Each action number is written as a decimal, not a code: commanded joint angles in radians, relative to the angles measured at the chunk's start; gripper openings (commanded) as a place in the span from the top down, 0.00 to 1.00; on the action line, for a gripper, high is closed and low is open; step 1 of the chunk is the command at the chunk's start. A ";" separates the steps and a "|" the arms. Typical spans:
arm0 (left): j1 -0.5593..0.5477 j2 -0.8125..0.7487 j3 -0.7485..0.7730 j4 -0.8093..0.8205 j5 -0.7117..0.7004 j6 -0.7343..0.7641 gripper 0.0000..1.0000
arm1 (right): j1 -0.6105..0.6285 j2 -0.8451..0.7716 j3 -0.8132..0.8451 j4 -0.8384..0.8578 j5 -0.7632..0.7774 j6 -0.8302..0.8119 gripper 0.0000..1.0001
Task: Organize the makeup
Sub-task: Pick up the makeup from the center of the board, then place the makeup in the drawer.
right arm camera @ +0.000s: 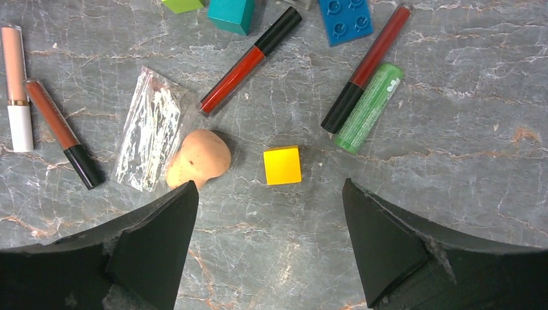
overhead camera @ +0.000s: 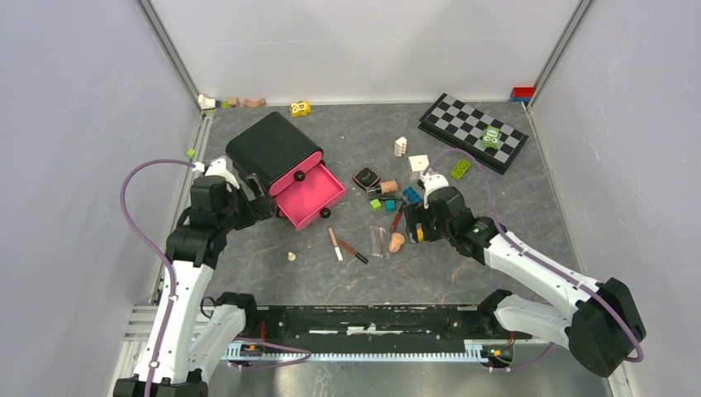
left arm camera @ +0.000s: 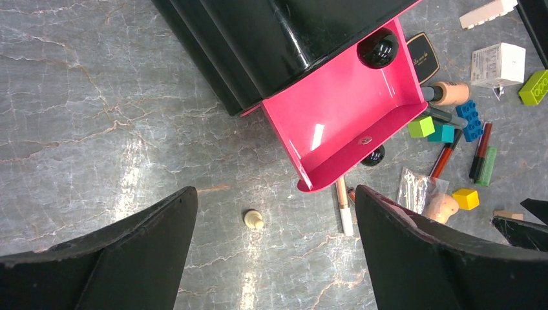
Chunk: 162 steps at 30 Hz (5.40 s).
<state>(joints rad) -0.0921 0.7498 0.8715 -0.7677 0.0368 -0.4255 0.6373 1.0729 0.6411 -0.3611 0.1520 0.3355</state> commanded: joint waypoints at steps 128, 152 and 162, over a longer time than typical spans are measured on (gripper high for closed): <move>-0.003 0.008 -0.002 0.041 0.007 0.028 0.02 | 0.008 0.362 0.407 0.145 -0.217 -0.085 0.80; -0.003 -0.012 -0.003 0.041 0.000 0.027 0.02 | 0.177 0.844 0.956 0.078 -0.220 -0.123 0.77; -0.003 -0.016 -0.003 0.041 -0.001 0.027 0.02 | 0.180 0.932 0.997 0.075 -0.196 -0.125 0.72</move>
<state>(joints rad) -0.0921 0.7471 0.8700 -0.7677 0.0357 -0.4255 0.8116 1.9865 1.5864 -0.2951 -0.0666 0.2260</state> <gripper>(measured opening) 0.973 0.283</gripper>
